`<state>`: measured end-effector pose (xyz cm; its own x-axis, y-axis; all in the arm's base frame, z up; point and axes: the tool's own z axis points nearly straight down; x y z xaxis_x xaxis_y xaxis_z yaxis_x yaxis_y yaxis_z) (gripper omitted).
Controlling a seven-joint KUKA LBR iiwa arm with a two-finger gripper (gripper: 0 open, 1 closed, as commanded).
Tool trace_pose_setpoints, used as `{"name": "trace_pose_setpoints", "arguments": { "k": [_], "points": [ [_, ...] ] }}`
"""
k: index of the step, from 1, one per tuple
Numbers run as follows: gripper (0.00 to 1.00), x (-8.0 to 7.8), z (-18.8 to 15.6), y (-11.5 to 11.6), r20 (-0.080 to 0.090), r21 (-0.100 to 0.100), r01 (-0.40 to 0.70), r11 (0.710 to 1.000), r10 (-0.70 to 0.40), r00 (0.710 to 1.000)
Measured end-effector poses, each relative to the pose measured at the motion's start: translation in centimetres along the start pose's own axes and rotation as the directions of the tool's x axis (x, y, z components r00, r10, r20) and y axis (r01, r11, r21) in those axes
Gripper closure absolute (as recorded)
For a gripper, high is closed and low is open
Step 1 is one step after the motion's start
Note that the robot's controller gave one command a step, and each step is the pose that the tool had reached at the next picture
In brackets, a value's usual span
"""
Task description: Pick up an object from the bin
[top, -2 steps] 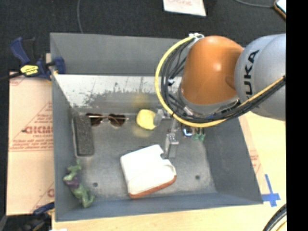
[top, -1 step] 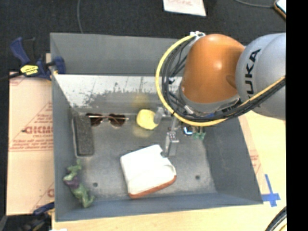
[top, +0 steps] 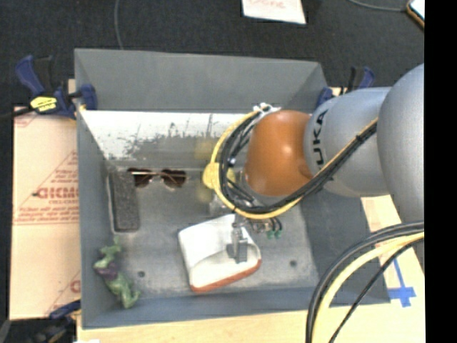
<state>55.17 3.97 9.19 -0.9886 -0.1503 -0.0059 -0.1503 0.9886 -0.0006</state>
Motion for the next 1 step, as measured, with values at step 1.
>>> {"name": "trace_pose_setpoints", "arguments": {
  "k": [1],
  "points": [
    [0.00,-1.18,-7.10,0.20,0.018,0.001,0.005,1.000,-0.005,1.000]
  ]
}}
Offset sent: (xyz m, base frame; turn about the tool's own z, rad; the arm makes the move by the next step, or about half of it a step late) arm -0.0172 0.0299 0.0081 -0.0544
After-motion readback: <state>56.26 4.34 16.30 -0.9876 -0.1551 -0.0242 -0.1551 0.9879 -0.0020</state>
